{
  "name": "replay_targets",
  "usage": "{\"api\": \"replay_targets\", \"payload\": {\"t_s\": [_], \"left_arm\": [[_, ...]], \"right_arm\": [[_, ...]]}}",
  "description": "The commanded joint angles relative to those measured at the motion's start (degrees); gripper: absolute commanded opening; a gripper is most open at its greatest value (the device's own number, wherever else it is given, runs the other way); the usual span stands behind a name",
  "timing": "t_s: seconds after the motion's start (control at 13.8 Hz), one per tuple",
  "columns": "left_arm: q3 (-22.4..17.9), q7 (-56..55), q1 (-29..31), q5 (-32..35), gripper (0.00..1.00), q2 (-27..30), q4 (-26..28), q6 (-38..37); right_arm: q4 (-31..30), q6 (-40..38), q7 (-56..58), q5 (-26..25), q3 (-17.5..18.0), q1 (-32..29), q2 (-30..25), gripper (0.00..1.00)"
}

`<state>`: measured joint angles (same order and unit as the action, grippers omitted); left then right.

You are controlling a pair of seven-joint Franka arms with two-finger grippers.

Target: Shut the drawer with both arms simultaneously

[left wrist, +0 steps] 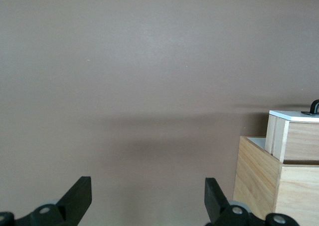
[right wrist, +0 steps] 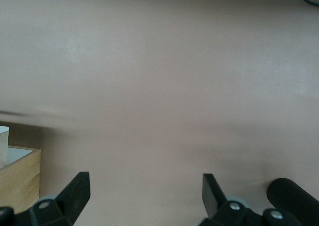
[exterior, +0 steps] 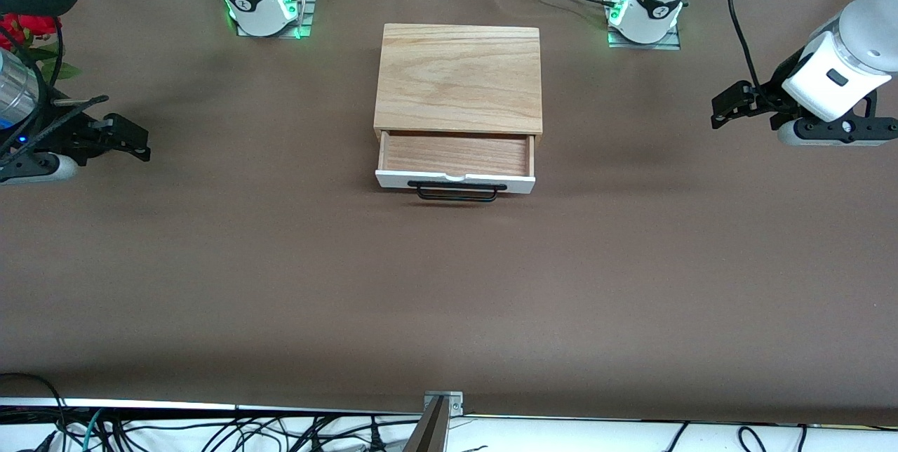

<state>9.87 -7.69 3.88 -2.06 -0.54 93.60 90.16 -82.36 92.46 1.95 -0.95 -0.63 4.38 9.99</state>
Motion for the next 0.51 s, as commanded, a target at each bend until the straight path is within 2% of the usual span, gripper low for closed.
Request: {"api": "replay_targets", "payload": {"t_s": [0.0, 0.43], "left_arm": [[0.2, 1.0, -0.4, -0.3, 1.0, -0.3, -1.3, -0.9], [0.2, 0.9, -0.4, -0.3, 1.0, -0.5, -1.4, -1.0]], "right_arm": [[-1.0, 0.2, -0.4, -0.5, 0.6, -1.0, -0.8, 1.0], [-0.9, 0.2, -0.3, -0.4, 0.6, -0.9, -0.5, 1.0]]}}
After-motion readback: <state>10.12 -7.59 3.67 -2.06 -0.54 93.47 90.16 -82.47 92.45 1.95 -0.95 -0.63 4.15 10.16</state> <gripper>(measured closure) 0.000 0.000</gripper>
